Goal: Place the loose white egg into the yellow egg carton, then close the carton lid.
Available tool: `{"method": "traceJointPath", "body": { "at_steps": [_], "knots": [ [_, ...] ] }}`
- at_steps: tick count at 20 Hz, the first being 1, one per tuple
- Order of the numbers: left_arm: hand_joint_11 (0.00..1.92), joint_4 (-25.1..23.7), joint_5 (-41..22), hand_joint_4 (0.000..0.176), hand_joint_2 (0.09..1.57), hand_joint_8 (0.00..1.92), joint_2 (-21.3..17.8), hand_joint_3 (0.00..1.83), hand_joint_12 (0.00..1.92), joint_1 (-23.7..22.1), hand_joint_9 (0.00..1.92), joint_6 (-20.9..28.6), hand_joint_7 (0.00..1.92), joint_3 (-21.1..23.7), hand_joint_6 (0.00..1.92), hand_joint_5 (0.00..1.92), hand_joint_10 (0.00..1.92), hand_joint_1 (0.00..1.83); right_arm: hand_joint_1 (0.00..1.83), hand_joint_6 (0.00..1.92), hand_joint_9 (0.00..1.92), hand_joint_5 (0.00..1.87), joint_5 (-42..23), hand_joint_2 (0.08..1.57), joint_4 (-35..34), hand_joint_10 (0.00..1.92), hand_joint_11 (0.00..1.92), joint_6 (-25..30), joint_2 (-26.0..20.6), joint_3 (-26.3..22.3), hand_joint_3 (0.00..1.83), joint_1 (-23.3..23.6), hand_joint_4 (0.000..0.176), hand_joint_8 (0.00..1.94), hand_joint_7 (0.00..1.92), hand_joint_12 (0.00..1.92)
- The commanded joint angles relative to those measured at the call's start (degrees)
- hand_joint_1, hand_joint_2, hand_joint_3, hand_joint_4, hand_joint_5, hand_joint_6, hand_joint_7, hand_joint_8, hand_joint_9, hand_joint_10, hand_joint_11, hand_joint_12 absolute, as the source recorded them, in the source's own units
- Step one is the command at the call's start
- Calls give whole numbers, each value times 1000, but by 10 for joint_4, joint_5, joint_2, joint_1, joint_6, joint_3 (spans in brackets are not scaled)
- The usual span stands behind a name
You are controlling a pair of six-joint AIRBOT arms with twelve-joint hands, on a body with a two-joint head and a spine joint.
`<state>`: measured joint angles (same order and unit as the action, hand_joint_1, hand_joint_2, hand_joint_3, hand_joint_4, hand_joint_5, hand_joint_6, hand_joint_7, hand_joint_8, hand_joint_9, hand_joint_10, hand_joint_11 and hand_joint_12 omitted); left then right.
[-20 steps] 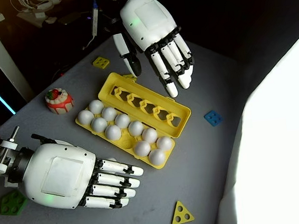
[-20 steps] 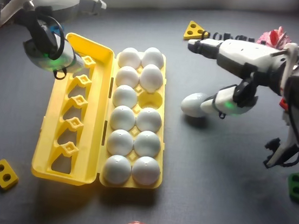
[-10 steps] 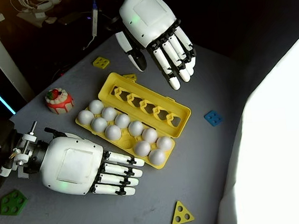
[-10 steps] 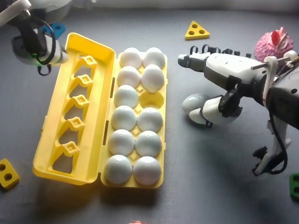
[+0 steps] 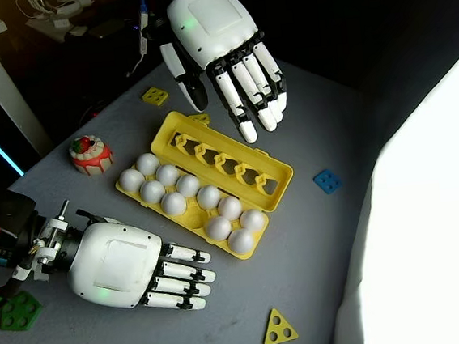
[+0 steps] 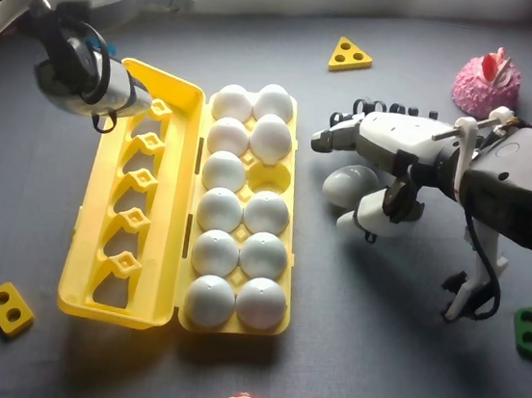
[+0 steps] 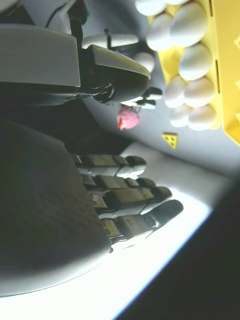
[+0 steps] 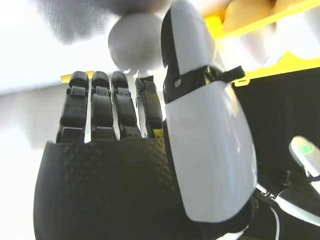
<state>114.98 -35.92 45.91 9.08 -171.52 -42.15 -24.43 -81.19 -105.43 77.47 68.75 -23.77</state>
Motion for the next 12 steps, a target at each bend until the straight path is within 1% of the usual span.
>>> {"method": "traceJointPath", "body": {
  "at_steps": [1,3,4,5,6,7,8,10,11,12],
  "knots": [
    [0,-26,8,40,1222,0,0,3,702,-6,173,-2,92,-3,0,210,0,892,1292,20,24,355,-21,1057,20,2,0,1,-1,4,0,2,0,0,62,64],
    [0,-28,-12,40,1222,0,5,3,702,-8,173,-2,91,-3,0,210,0,892,1291,20,24,355,-22,1057,20,2,0,1,-1,6,0,2,0,0,62,64],
    [0,-23,-17,38,1221,2,6,1,639,-9,179,-2,101,-4,3,211,11,893,1288,17,25,360,-22,1059,20,10,0,1,-1,9,0,3,0,5,59,219],
    [0,-16,-16,43,1215,3,6,0,648,-6,186,-2,106,-4,4,214,11,910,1285,25,24,383,-22,1065,20,9,0,1,-1,10,0,3,0,6,66,237],
    [0,-4,3,45,1217,0,5,0,652,2,173,-2,91,-5,0,200,5,912,1270,26,31,394,-22,1071,20,8,0,1,-1,10,1,3,0,3,74,267],
    [0,4,9,46,1218,0,5,0,654,9,171,-2,87,-4,0,196,3,912,1267,26,33,397,-22,1072,20,8,0,1,-1,10,1,3,0,3,76,273],
    [0,8,9,43,1217,5,5,0,654,15,172,-2,99,0,4,205,4,908,1266,30,39,416,-23,1072,20,7,0,1,-1,11,1,2,0,1,75,299],
    [0,20,8,40,1216,2,5,0,641,21,166,-2,93,5,3,204,1,916,1272,30,35,427,-23,1069,20,4,0,2,-1,11,0,2,0,0,69,279],
    [0,32,7,37,1222,4,5,2,630,23,177,-1,100,5,3,202,5,884,1257,42,42,467,-24,1085,20,4,0,2,-1,11,6,3,0,2,75,350],
    [0,34,7,37,1220,5,5,1,659,25,188,5,111,6,6,217,7,893,1238,50,49,494,-24,1090,20,5,0,2,-1,11,6,3,0,2,83,402]
  ]
}}
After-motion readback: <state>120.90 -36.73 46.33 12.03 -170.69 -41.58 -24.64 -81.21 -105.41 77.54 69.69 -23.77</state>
